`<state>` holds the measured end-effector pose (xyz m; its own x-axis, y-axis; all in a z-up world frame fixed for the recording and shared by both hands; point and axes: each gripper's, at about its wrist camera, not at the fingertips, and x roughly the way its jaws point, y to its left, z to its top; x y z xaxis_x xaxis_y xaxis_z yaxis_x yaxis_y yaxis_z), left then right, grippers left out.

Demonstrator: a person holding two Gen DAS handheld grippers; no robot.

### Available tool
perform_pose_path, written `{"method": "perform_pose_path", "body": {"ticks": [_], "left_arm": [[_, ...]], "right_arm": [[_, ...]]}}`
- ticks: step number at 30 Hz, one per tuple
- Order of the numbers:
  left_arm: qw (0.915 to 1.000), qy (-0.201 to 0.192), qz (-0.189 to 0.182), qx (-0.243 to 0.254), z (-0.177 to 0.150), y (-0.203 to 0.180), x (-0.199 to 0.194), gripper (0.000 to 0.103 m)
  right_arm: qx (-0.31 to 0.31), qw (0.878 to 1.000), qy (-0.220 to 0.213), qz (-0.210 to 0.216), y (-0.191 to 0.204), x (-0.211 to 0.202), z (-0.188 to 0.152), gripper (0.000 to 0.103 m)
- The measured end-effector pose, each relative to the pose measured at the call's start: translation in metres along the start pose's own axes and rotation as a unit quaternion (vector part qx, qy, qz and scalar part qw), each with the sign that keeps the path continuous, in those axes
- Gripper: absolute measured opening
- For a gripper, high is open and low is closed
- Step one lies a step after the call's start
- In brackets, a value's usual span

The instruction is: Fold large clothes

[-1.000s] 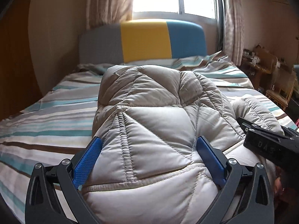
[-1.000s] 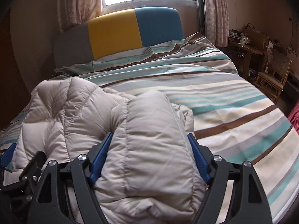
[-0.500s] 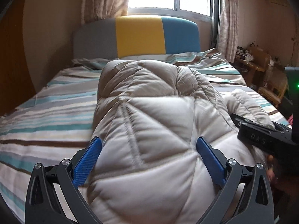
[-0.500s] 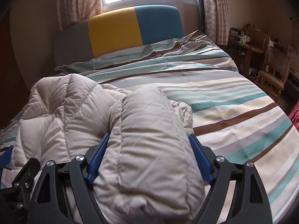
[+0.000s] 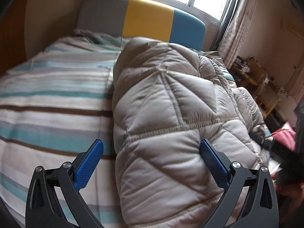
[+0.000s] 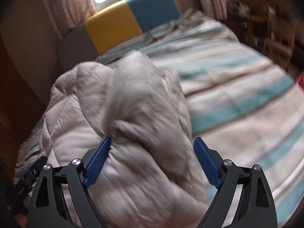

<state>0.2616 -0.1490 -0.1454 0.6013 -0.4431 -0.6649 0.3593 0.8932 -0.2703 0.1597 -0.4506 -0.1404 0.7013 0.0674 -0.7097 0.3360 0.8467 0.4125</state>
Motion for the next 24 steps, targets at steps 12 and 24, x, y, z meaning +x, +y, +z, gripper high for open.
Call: {"method": "perform_pose_path", "body": {"ticks": [12,24], "left_arm": [[0.9974,0.056,-0.031,0.032,0.005,0.007,0.008,0.1],[0.9817,0.15,-0.116,-0.022,0.0,0.022,0.036,0.1]], "right_arm": [[-0.009,0.997,0.071,0.032,-0.016,0.01,0.007,0.09],[-0.021,0.986,0.129,0.101,-0.013,0.045,0.027,0.089]]}}
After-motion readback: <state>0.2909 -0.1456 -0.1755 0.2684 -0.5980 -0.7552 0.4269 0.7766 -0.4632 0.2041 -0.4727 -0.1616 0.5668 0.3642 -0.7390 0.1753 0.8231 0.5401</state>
